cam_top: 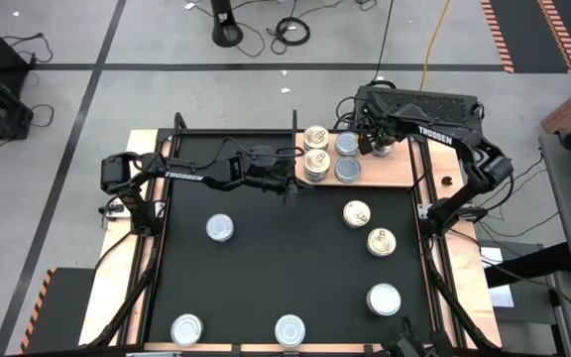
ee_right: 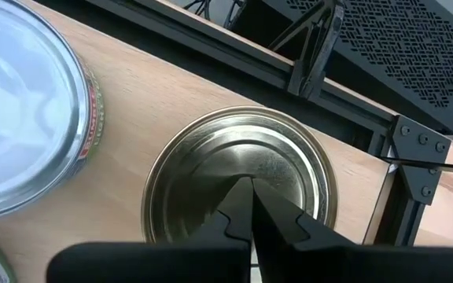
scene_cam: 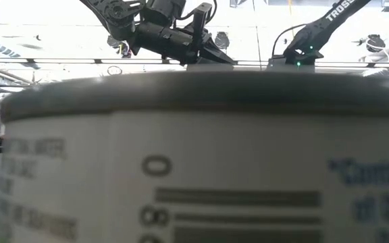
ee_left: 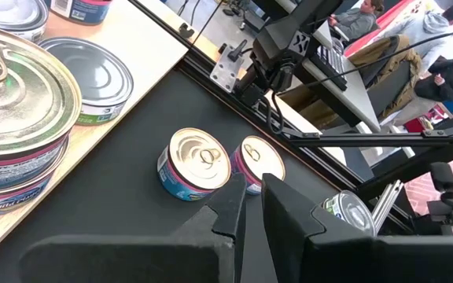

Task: Stack canned seafood by type on shelf
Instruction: Put the blue pink tuna can on the shelf, then put the blue pink tuna can on the shelf aligned with the other blue pink tuna can

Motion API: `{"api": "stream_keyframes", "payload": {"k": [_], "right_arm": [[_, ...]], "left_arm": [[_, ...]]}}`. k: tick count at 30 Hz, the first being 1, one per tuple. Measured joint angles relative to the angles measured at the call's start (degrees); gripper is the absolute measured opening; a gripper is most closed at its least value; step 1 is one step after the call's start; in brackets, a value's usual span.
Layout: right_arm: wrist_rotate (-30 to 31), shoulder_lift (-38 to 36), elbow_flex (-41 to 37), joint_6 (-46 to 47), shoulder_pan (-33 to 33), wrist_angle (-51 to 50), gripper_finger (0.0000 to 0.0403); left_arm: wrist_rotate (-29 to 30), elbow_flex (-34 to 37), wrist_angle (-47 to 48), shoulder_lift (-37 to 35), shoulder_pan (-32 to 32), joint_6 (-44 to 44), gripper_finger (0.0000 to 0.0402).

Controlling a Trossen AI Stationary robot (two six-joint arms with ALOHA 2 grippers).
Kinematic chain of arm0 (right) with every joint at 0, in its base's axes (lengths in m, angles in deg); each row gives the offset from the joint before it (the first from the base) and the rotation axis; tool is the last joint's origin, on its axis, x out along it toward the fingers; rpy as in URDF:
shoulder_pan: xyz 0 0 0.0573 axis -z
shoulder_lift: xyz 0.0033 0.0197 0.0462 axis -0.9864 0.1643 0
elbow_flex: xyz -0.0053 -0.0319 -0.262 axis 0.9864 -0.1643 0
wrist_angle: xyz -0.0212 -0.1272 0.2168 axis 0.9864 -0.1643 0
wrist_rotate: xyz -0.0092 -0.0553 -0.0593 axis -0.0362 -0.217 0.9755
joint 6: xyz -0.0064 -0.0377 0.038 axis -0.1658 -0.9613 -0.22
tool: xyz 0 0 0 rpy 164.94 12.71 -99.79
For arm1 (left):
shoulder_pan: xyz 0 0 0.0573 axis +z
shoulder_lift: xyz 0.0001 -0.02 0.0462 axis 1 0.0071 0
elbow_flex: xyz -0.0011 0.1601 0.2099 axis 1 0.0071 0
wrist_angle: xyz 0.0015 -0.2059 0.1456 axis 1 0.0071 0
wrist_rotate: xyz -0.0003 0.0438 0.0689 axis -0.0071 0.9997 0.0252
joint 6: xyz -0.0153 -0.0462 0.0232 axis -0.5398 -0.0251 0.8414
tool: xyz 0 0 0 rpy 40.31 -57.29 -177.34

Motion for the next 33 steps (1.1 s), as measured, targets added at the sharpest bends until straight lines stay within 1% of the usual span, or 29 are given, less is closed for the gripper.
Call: {"api": "stream_keyframes", "payload": {"k": [4,11,14,17,20,23,28,33], "right_arm": [[-0.36,-1.38,0.37,0.22,-0.4,-0.78,0.0],[-0.02,-4.69,4.17,0.88,-1.66,-3.47,0.0],[-0.04,-6.57,6.21,1.98,-3.28,-6.05,0.0],[-0.13,-8.86,7.77,3.89,-6.5,-9.61,0.0],[-2.62,-12.13,7.88,7.84,-11.33,-12.59,0.0],[-4.25,-15.65,7.88,13.54,-18.03,-14.93,0.0],[-4.56,-20.11,7.88,26.31,-31.7,-17.0,0.0],[-4.39,-21.26,7.88,37.51,-43.96,-17.22,0.0]], "left_arm": [[0.0,0.0,-0.02,0.0,0.0,0.0,0.0044],[0.0,0.0,-0.02,0.0,0.0,0.39,0.0044],[0.0,0.0,-0.07,0.0,0.0,0.47,0.0044],[0.0,0.0,-0.53,-0.01,0.0,0.52,0.0044],[-0.43,0.0,-0.63,-0.01,0.0,0.53,0.0044],[-2.21,0.0,-0.59,0.0,-0.13,0.51,0.0044],[-3.88,0.0,-0.57,-0.01,-0.93,0.52,0.0044],[-4.57,0.0,-0.55,0.0,-1.73,1.7,0.0044]]}}
